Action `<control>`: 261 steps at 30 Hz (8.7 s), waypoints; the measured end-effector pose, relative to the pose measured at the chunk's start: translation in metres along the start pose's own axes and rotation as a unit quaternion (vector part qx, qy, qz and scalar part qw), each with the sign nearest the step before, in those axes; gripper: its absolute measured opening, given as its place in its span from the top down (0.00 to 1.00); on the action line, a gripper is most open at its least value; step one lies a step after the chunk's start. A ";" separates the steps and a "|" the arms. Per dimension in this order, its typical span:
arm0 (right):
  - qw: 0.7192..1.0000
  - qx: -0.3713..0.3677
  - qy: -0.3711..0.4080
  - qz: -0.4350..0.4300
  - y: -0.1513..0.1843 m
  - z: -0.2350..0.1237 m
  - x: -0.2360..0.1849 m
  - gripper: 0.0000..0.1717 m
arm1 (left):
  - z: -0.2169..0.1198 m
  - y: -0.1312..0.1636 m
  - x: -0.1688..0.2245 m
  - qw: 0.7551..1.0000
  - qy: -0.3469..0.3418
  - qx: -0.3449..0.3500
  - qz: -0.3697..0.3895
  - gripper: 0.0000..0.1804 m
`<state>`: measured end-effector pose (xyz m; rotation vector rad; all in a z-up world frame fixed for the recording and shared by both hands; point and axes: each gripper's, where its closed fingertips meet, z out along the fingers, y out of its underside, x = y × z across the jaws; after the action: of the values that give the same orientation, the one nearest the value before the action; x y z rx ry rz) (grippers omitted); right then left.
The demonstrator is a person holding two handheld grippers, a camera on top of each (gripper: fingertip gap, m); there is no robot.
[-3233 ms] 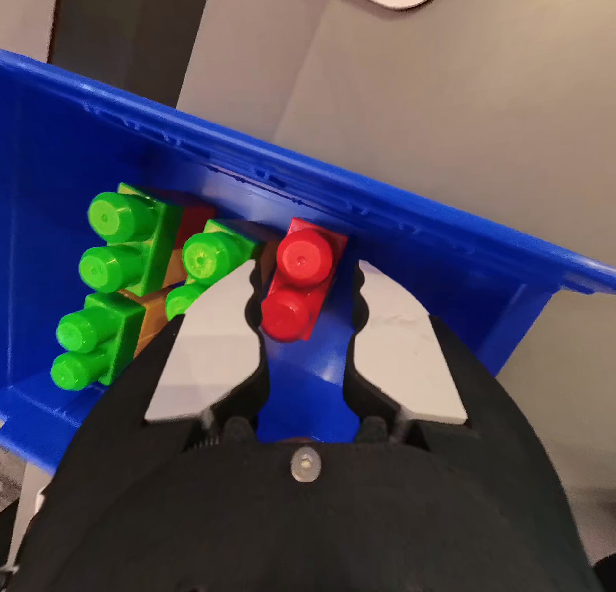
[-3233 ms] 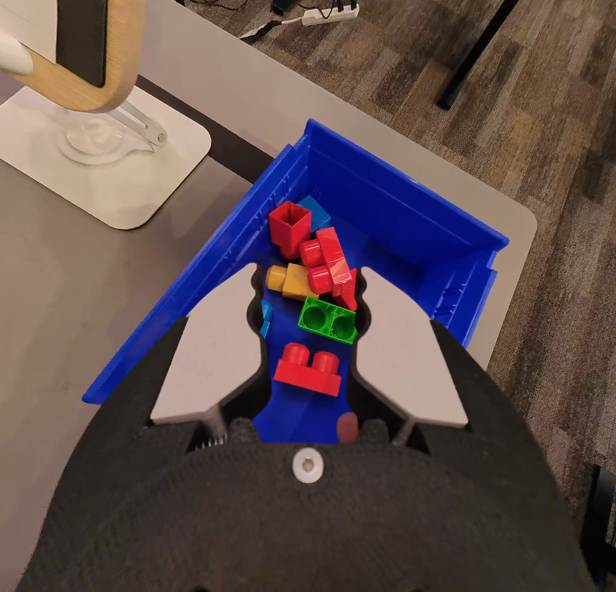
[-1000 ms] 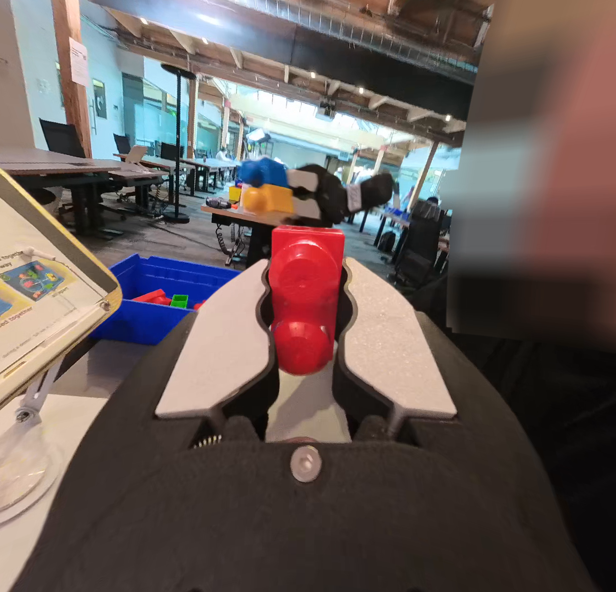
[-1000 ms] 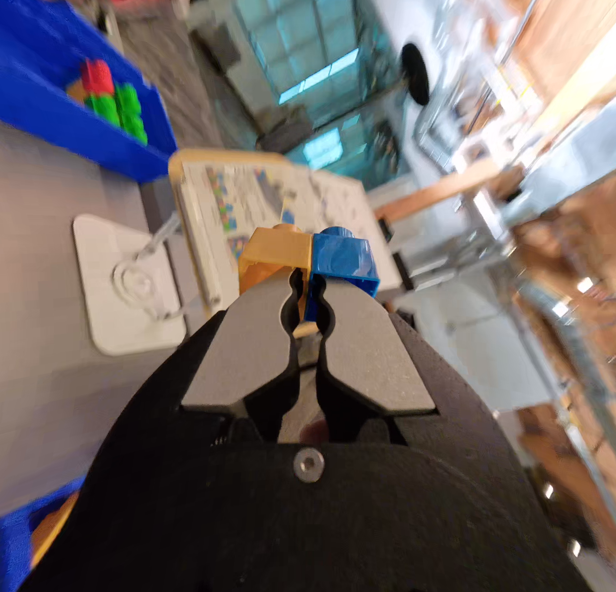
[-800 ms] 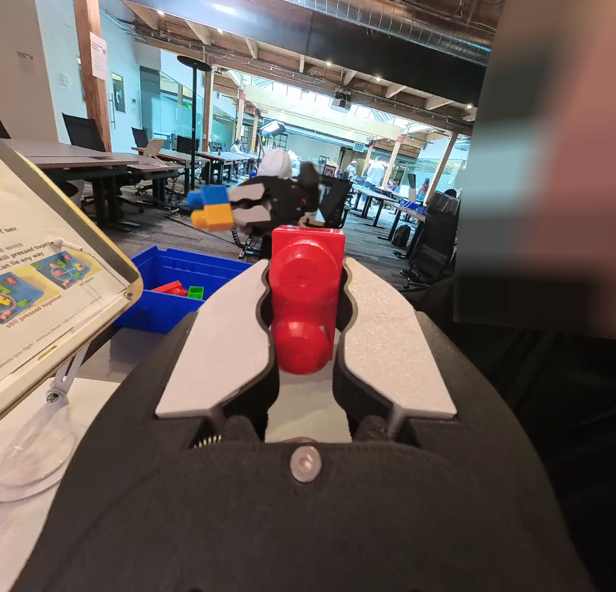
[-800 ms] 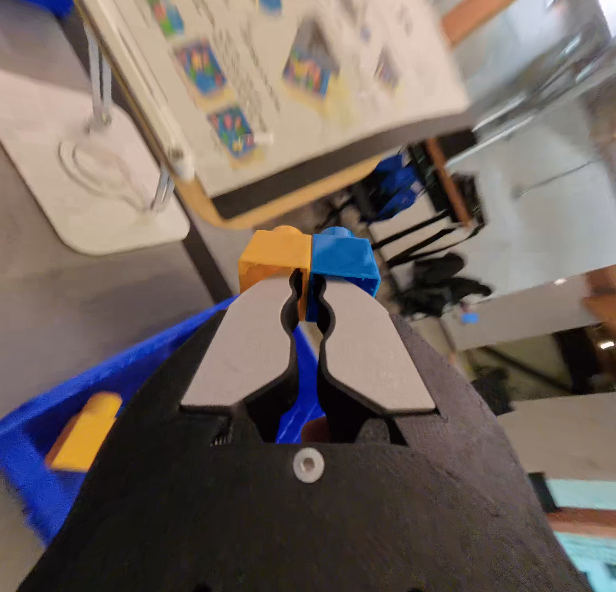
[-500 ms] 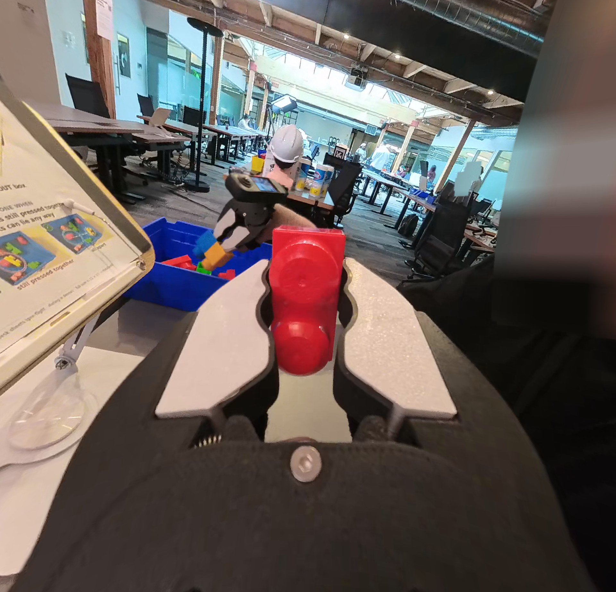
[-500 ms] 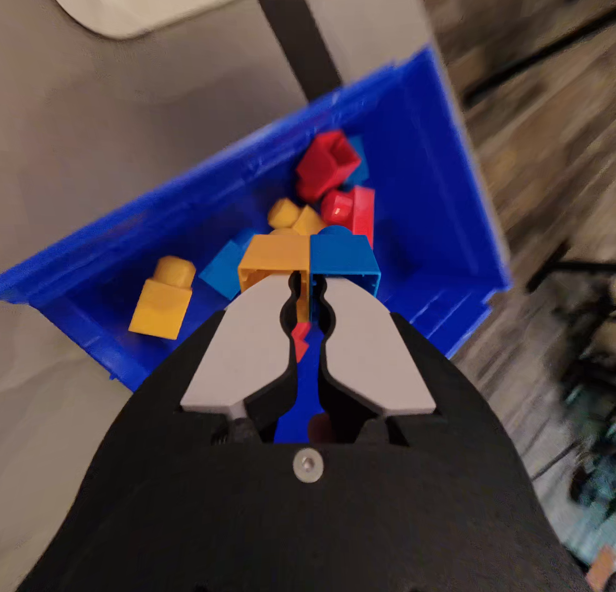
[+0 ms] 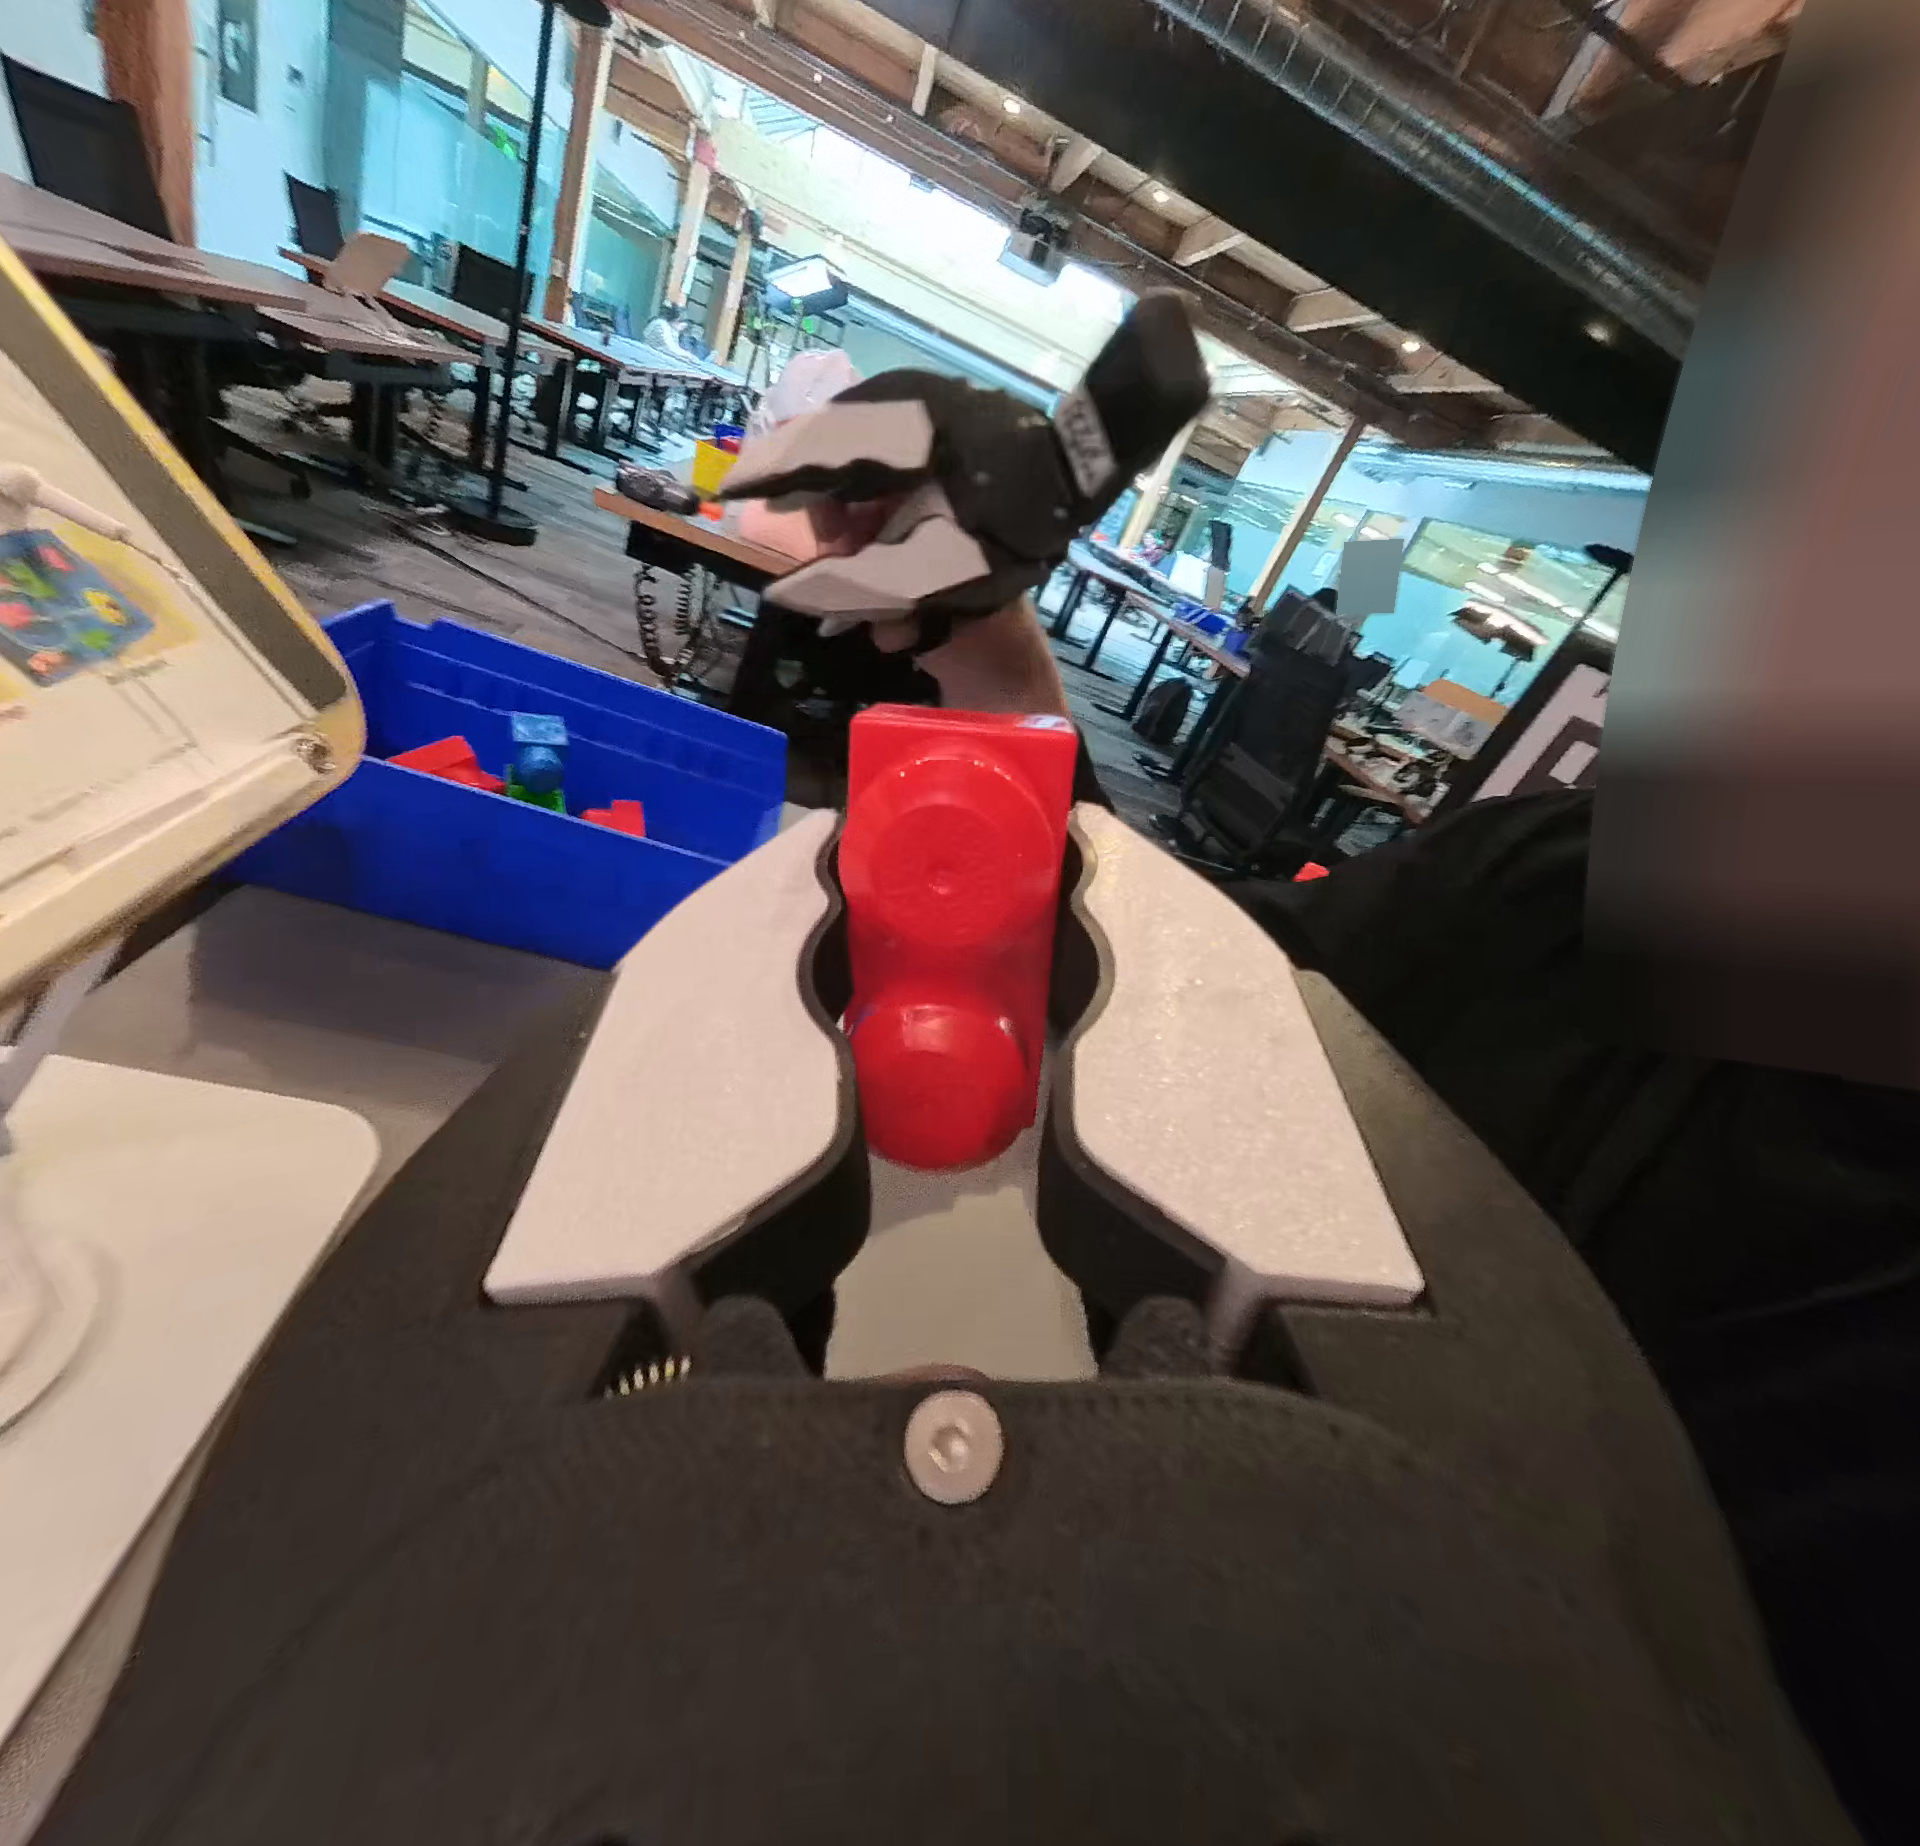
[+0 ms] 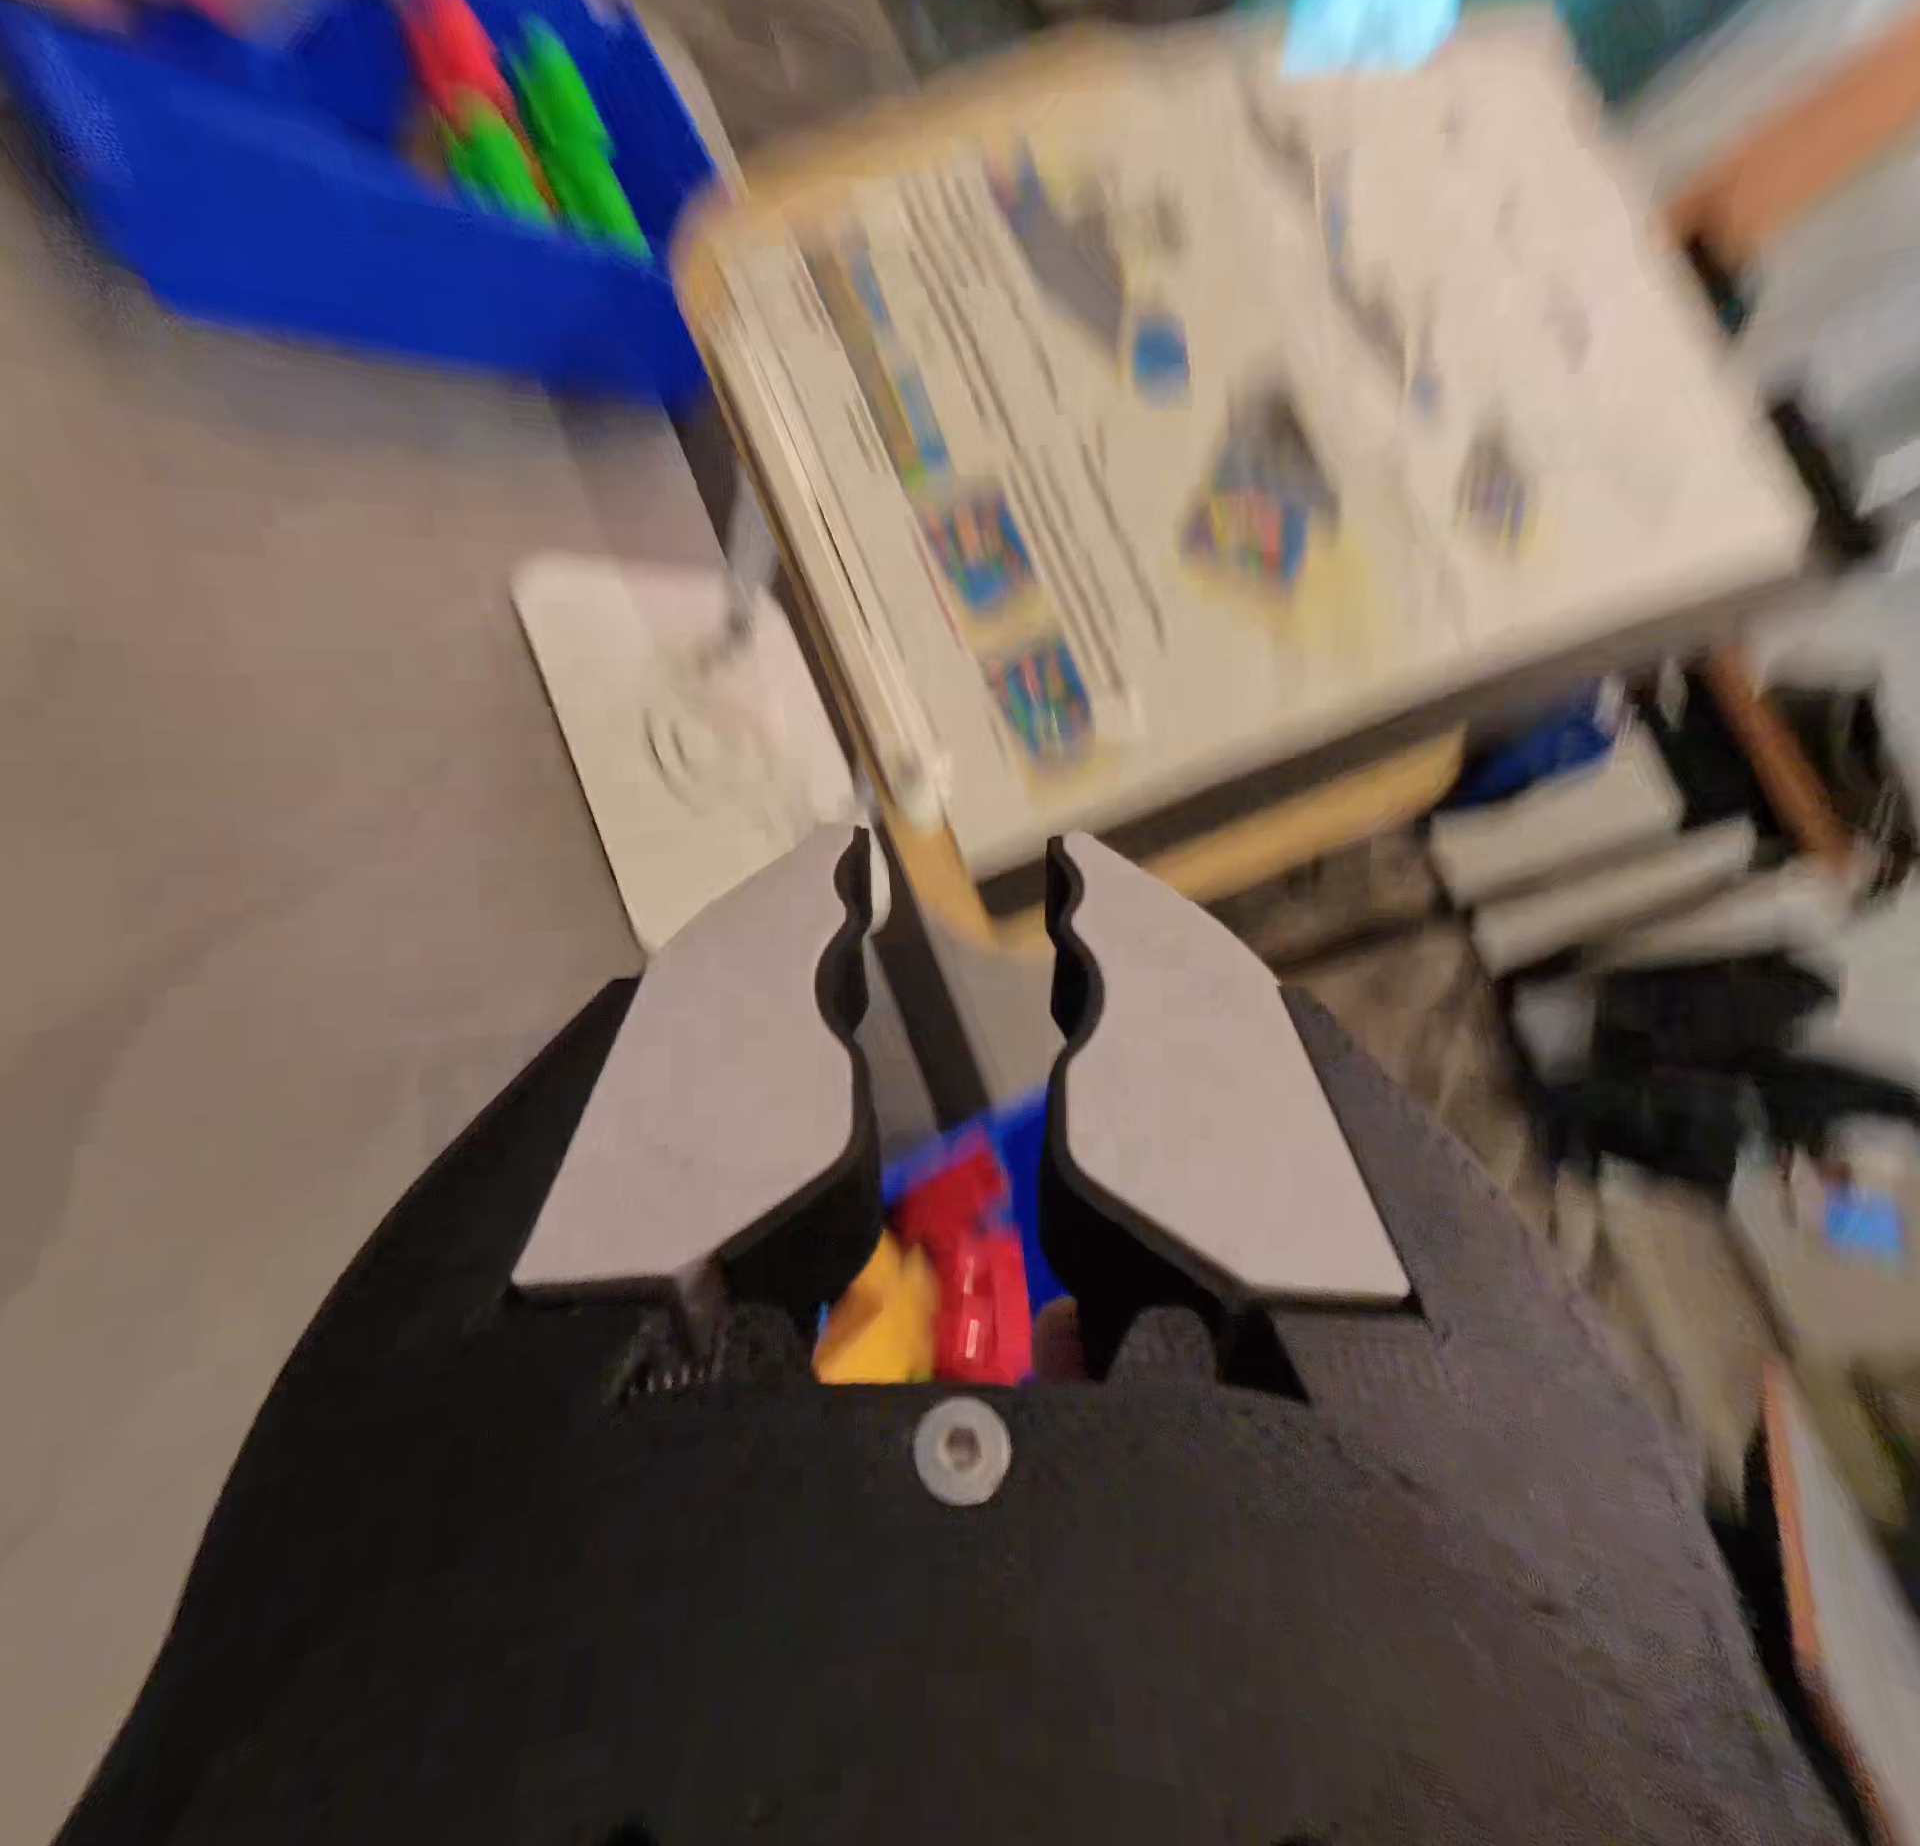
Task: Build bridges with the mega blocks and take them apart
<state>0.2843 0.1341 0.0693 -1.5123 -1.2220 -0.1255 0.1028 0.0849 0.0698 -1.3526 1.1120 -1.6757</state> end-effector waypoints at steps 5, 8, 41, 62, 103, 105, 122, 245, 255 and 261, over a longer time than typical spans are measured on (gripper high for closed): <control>0.978 0.159 0.005 -0.138 -0.104 0.012 -0.072 0.83 | 0.022 0.017 0.006 0.998 0.047 -0.008 -0.041 0.80; 0.968 0.192 0.009 -0.162 -0.123 0.024 -0.098 0.87 | 0.034 0.025 0.011 0.995 0.077 -0.005 -0.069 0.80; 0.959 -0.275 0.070 0.016 0.190 -0.002 0.055 0.97 | -0.174 -0.031 -0.096 0.927 -0.366 -0.038 0.074 0.71; 0.920 -0.362 0.015 0.146 0.227 -0.003 0.035 0.81 | -0.271 0.092 -0.183 0.721 -0.447 -0.500 0.174 0.73; 0.977 0.161 0.029 -0.134 -0.079 -0.004 -0.040 0.91 | -0.102 -0.047 -0.023 0.993 -0.070 0.067 0.073 0.80; 0.964 0.212 0.010 -0.160 -0.107 0.004 -0.072 0.93 | -0.072 -0.042 -0.010 0.995 -0.018 0.085 0.045 0.80; 0.950 0.254 -0.019 -0.181 -0.129 0.028 -0.119 0.96 | 0.031 0.007 0.012 0.985 0.120 0.084 -0.085 0.80; 0.902 -0.231 0.016 0.364 0.216 -0.014 0.058 0.65 | -0.083 -0.022 -0.041 0.935 -0.247 -0.104 0.234 0.85; 0.931 -0.192 0.031 0.310 0.165 -0.017 0.061 0.73 | -0.173 -0.033 -0.069 0.853 -0.427 -0.159 0.254 0.78; 0.942 -0.181 0.015 0.281 0.144 -0.006 0.052 0.73 | -0.266 0.018 -0.115 0.748 -0.520 -0.346 0.224 0.77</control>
<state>0.4156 0.1855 0.0099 -2.1196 -0.7226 0.0084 -0.1332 0.2318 -0.0125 -1.8609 1.1846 0.0366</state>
